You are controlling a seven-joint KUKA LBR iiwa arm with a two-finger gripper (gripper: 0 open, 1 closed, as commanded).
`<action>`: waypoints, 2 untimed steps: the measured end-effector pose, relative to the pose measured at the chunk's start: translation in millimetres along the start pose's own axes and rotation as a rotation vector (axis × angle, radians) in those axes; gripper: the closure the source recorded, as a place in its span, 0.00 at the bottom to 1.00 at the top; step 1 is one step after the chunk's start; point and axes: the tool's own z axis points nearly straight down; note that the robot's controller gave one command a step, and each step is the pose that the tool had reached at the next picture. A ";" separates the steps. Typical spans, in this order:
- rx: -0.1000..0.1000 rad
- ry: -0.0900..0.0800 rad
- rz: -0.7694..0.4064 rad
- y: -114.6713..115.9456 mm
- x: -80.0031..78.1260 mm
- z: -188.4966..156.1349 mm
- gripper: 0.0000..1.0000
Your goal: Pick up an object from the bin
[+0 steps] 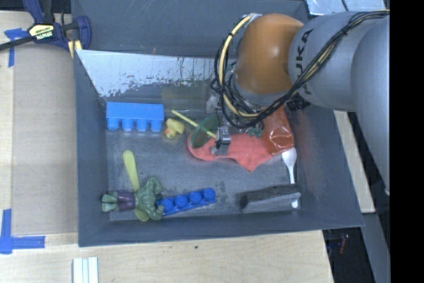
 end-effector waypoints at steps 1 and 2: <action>-0.001 -0.006 -0.082 -22.4 25.6 -11.1 1.00; -0.002 -0.006 -0.081 -22.4 25.7 -10.9 1.00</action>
Offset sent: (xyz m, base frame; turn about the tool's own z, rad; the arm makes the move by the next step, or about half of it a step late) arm 0.0000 0.0000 0.0000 0.0000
